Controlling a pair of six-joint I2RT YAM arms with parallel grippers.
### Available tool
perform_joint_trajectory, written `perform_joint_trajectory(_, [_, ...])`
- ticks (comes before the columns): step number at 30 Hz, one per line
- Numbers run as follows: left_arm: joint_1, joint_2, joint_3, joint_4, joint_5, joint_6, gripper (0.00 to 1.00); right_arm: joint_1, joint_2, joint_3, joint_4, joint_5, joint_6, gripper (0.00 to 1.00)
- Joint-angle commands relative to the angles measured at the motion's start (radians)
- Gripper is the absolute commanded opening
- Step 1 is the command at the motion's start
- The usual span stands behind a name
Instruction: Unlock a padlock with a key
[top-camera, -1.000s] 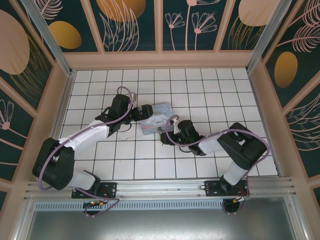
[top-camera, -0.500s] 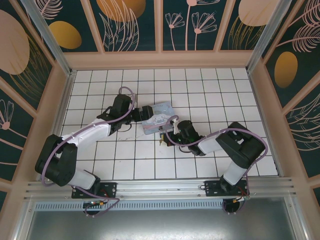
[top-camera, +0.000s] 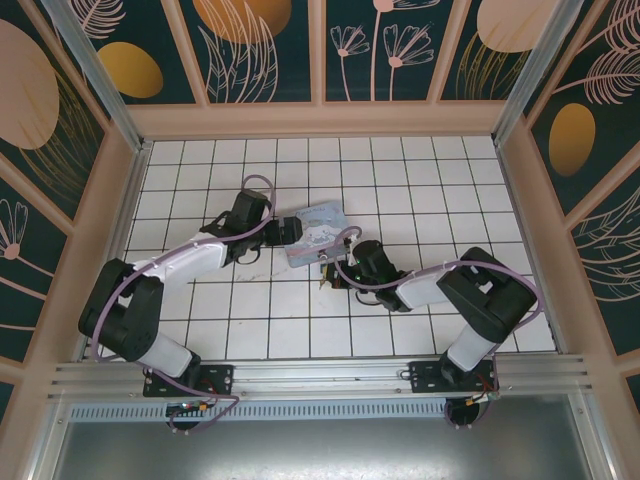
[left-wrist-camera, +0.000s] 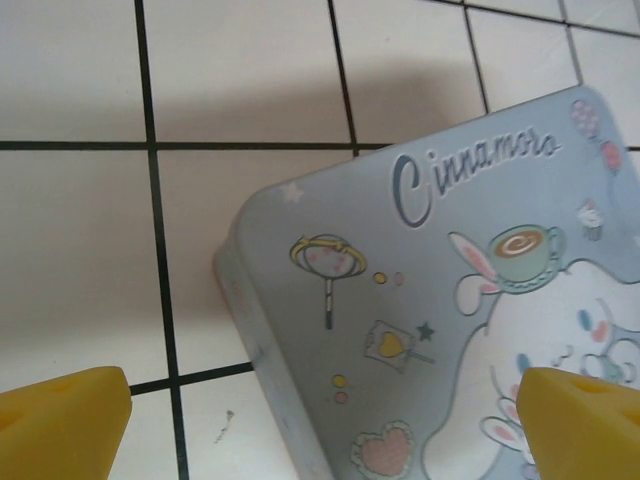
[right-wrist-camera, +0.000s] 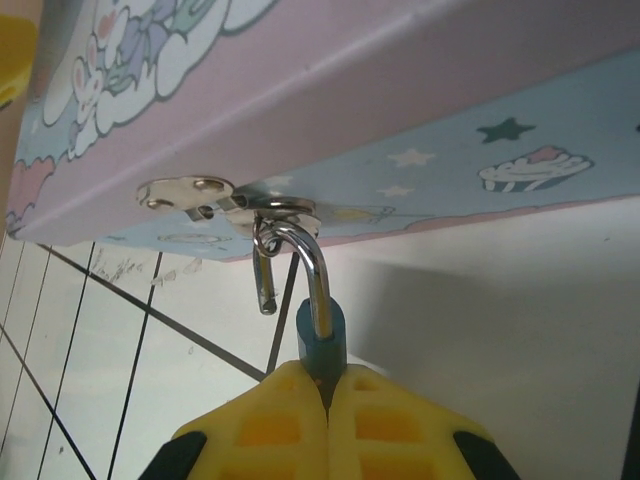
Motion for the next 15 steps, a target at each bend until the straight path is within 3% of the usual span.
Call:
perform_joint_trajectory(1, [-0.018, 0.028, 0.023, -0.033, -0.054, 0.04, 0.98, 0.028, -0.016, 0.048, -0.051, 0.071, 0.079, 0.0])
perform_joint_trajectory(15, [-0.04, 0.062, -0.037, -0.017, -0.117, 0.036, 0.98, 0.078, -0.026, -0.005, -0.003, 0.22, 0.331, 0.0])
